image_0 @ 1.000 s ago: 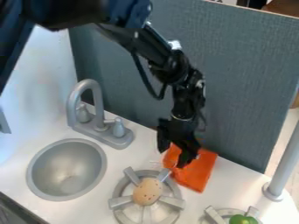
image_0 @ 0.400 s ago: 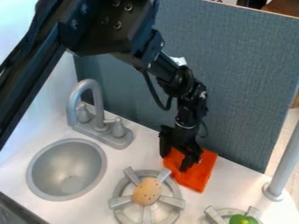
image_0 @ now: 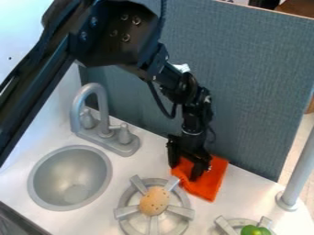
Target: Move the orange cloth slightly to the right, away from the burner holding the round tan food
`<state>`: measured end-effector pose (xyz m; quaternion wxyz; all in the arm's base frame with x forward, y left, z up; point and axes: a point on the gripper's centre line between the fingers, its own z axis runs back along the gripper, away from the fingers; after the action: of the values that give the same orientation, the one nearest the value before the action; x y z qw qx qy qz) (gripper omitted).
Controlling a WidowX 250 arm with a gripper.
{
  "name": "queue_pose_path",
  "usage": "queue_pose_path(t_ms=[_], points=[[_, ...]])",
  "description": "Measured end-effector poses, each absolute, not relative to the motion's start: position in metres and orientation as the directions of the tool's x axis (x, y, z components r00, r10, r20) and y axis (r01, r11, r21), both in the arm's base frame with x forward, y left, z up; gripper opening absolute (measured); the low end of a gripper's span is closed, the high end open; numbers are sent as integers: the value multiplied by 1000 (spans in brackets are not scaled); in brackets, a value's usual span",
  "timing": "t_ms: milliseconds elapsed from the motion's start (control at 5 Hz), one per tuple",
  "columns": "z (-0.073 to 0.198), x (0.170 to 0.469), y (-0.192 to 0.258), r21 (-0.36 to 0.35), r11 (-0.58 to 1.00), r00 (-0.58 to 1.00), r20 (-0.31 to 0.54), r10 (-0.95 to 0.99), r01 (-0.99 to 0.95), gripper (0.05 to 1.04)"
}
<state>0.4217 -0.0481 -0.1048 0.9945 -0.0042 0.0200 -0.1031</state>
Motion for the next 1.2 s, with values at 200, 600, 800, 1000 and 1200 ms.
queue_pose_path(t_ms=[200, 600, 800, 1000, 1200], points=[[-111, 421, -56, -58, 970, 970, -50, -237, 234, 1001], [-107, 417, -97, -133, 931, 936, -40, -349, 341, 1001], [-108, 415, -119, -145, 910, 917, -39, -398, 388, 1001], [-108, 420, -127, -147, 906, 914, -32, -405, 397, 1001], [-110, 418, -124, -103, 926, 930, -32, -367, 362, 1001]])
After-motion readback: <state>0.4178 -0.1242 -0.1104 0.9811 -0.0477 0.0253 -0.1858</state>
